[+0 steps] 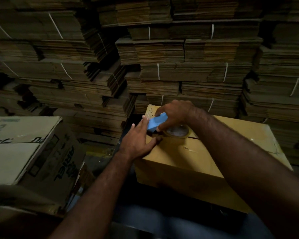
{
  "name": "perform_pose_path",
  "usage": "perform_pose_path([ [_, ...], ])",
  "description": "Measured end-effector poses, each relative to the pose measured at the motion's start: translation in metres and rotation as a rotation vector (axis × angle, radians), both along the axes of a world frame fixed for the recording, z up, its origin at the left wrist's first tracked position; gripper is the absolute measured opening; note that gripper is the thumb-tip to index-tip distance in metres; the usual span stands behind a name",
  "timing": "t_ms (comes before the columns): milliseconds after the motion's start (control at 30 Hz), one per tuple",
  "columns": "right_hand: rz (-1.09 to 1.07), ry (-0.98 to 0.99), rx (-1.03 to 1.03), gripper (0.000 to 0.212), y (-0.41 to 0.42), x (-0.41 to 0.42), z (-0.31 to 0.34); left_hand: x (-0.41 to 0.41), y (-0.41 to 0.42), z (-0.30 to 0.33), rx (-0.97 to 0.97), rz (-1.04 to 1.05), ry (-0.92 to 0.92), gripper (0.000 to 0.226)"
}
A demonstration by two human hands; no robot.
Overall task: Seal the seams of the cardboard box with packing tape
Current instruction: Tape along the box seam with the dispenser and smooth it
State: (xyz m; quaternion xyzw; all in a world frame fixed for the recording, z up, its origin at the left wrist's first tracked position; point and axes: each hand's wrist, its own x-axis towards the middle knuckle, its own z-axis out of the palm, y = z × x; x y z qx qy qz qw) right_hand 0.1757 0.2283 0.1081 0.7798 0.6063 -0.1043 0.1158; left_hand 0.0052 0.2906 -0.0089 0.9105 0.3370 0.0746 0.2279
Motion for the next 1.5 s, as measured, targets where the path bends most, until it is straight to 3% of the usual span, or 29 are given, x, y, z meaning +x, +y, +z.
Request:
perform_pose_path([
  [267, -0.011, -0.085, -0.068, 0.074, -0.047, 0.031, 0.002, 0.003, -0.004, -0.001, 0.303, -0.097, 0.165, 0.085],
  [467, -0.018, -0.108, -0.030, 0.075, -0.043, 0.024, -0.009, 0.007, -0.016, 0.007, 0.392, -0.138, 0.276, 0.074],
  [633, -0.010, -0.096, -0.012, 0.077, -0.045, 0.025, -0.009, 0.002, -0.040, 0.011, 0.303, -0.160, 0.181, 0.078],
  [833, -0.025, -0.101, -0.016, 0.078, -0.042, 0.027, -0.010, 0.026, -0.022, 0.017, 0.285, -0.170, 0.302, 0.124],
  [1167, 0.038, -0.127, -0.014, 0.074, -0.052, 0.032, -0.009, 0.016, -0.024, 0.003, 0.323, -0.195, 0.238, 0.120],
  [1333, -0.030, -0.152, -0.062, 0.078, -0.106, 0.068, -0.002, 0.015, -0.026, 0.002, 0.318, -0.182, 0.225, 0.120],
  [1500, -0.037, -0.199, -0.082, 0.078, -0.098, 0.061, -0.007, 0.015, -0.027, 0.003, 0.339, -0.189, 0.224, 0.116],
])
